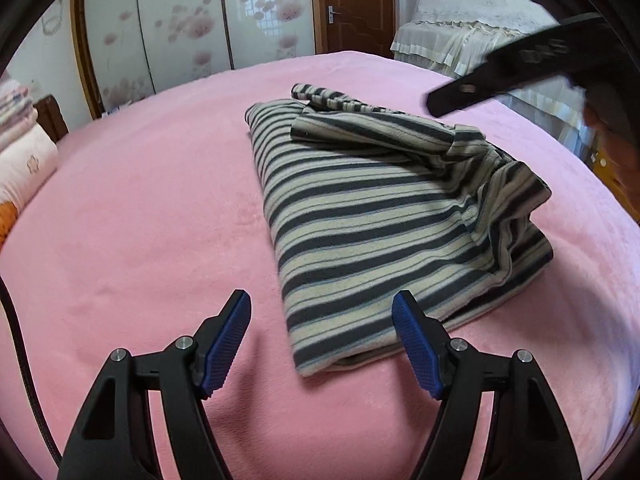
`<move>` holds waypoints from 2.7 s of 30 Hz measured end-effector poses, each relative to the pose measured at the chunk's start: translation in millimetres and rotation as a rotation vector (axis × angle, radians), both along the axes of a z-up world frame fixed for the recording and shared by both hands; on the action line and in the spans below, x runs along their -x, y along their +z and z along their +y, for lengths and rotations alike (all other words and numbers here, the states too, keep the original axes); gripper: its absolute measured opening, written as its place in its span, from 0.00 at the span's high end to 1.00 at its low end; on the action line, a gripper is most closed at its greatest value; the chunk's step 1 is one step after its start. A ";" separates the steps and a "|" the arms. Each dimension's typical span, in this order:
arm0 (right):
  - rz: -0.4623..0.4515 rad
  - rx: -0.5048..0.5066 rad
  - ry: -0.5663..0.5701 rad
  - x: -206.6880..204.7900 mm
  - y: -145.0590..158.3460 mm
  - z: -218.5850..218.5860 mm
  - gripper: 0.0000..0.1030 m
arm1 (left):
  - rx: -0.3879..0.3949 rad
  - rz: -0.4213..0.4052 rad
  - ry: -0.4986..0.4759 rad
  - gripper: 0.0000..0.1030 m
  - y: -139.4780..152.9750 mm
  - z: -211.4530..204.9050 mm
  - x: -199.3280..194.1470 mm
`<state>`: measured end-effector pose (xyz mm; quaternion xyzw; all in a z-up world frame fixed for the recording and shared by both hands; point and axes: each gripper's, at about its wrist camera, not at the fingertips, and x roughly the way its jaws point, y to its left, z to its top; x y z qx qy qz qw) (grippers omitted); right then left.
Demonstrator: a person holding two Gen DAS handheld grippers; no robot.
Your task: Fold small clothes
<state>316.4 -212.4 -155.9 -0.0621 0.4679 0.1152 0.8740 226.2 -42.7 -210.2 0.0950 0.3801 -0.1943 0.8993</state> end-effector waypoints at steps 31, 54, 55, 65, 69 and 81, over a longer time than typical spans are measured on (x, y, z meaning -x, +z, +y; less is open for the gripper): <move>0.169 0.132 0.142 -90.1 -41.3 40.6 0.90 | 0.223 0.228 0.234 0.30 6.2 9.3 -137.4; -0.007 -0.272 -0.212 -47.1 -16.8 -99.8 0.83 | 0.120 0.115 0.169 0.30 25.6 -26.0 -144.4; 0.000 -0.281 -0.184 -54.2 -19.5 -90.9 0.85 | 0.113 0.099 0.158 0.30 29.1 -30.3 -149.4; 0.055 -0.218 -0.242 -103.8 -55.1 -85.0 0.93 | -0.051 0.068 0.070 0.30 14.2 -87.3 -232.1; 0.079 -0.194 -0.382 -103.7 -74.6 -120.8 0.94 | -0.098 0.116 0.103 0.30 -5.3 -83.2 -245.6; 0.012 -0.292 -0.329 -23.4 -24.1 -113.7 0.93 | -0.027 0.057 0.107 0.30 32.5 -53.5 -199.6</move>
